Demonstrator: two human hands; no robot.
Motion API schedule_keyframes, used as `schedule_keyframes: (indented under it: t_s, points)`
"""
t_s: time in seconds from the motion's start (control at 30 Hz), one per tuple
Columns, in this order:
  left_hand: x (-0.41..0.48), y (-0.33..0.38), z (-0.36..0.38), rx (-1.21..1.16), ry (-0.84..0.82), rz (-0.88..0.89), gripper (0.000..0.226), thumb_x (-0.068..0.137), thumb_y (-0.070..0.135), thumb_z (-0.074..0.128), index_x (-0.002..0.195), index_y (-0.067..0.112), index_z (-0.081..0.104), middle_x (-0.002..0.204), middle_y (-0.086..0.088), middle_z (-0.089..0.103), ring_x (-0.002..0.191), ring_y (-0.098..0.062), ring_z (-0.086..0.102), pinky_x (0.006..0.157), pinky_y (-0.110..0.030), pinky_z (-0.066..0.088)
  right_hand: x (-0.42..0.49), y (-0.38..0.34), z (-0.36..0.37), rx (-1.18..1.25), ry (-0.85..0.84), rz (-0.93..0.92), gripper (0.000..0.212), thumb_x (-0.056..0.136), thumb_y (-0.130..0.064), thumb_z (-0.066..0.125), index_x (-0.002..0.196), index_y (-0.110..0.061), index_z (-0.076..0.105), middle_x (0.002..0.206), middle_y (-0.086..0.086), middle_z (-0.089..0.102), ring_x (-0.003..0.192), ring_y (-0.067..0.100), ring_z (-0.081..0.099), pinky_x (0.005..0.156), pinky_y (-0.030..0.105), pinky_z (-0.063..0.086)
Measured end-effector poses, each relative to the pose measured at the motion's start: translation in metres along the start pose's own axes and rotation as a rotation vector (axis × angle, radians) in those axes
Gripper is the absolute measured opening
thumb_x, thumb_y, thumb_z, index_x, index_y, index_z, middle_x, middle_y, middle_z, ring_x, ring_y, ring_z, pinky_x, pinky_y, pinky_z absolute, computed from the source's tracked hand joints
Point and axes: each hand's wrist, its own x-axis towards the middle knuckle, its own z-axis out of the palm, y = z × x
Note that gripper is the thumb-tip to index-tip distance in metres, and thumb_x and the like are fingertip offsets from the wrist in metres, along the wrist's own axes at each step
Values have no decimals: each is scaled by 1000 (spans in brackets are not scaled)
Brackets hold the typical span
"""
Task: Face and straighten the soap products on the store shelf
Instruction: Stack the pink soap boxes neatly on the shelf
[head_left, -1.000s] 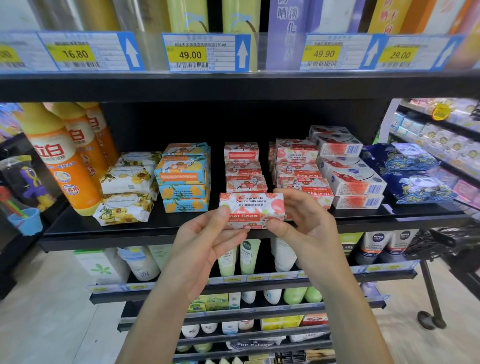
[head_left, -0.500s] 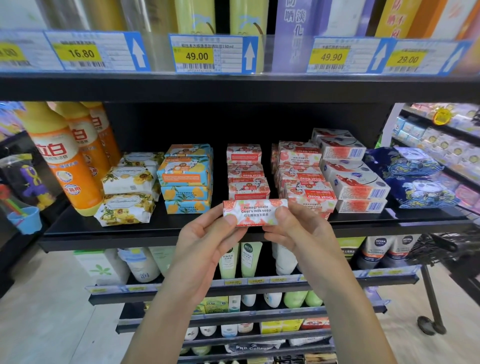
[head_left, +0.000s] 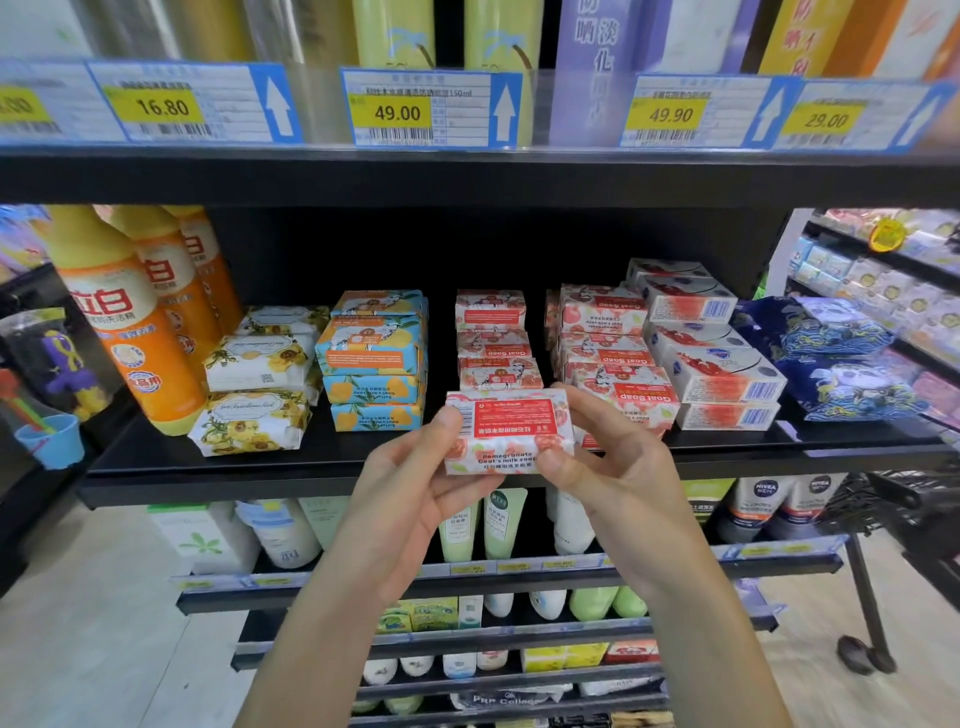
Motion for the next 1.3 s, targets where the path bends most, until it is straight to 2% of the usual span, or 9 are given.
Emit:
schedule_keyframes:
  t_s: [0.13,0.2,0.4,0.53,0.77,0.87,1.07,1.2,1.3]
  points:
    - [2,-1,-3,8,8,-10,45,86,29,65,119,-2,69,114,-17,75,110,-29,72,89,-34,61,2,3,-1,-27,-47,20,67,80,-9,77,142,-20,56,140,-4,64,124,20,65,100,36,55]
    - [3,-2,-4,12,6,8,41,87,25,64,118,-2,69,113,-17,76,109,-28,73,89,-34,61,2,3,-2,-27,-54,36,70,80,-8,77,144,-21,54,143,-5,62,125,19,65,101,37,55]
    - [4,-2,-7,19,-25,43,37,94,14,60,127,1,64,120,-17,74,113,-29,71,95,-36,58,5,7,2,1,4,89,67,85,-28,83,144,-25,52,133,3,68,118,23,69,101,44,54]
    - [5,-2,-9,34,-42,67,44,89,14,63,131,2,61,121,-15,74,115,-28,70,97,-35,57,6,8,5,-11,53,95,54,83,-36,72,133,-21,61,121,7,73,111,22,72,90,38,60]
    - [6,-5,-11,36,-60,64,47,90,13,68,135,5,59,124,-15,72,117,-29,69,95,-32,58,9,11,5,-12,86,95,46,84,-32,70,125,-14,66,110,8,77,104,22,73,79,31,61]
    - [6,-6,-13,46,-72,67,53,86,17,73,136,8,59,126,-15,71,118,-28,68,94,-31,58,9,12,4,-14,95,82,45,83,-30,71,124,-13,66,109,7,77,103,21,74,80,29,61]
    - [7,-4,-14,89,-104,64,52,94,13,68,144,15,54,133,-11,68,127,-26,63,107,-40,51,8,15,3,-5,96,51,46,82,-27,73,127,-18,65,114,3,76,109,20,72,86,30,59]
    - [4,-1,-10,135,-76,49,47,94,32,59,135,10,62,128,-9,71,124,-23,65,109,-42,46,7,17,1,-18,73,14,50,81,-24,75,129,-17,65,120,2,74,113,23,70,92,35,58]
    - [3,-1,-9,121,-42,18,55,88,44,58,127,6,66,121,-10,74,118,-23,69,106,-41,52,6,17,-1,-23,58,-25,46,80,-18,76,126,-18,66,120,1,74,115,23,69,94,35,56]
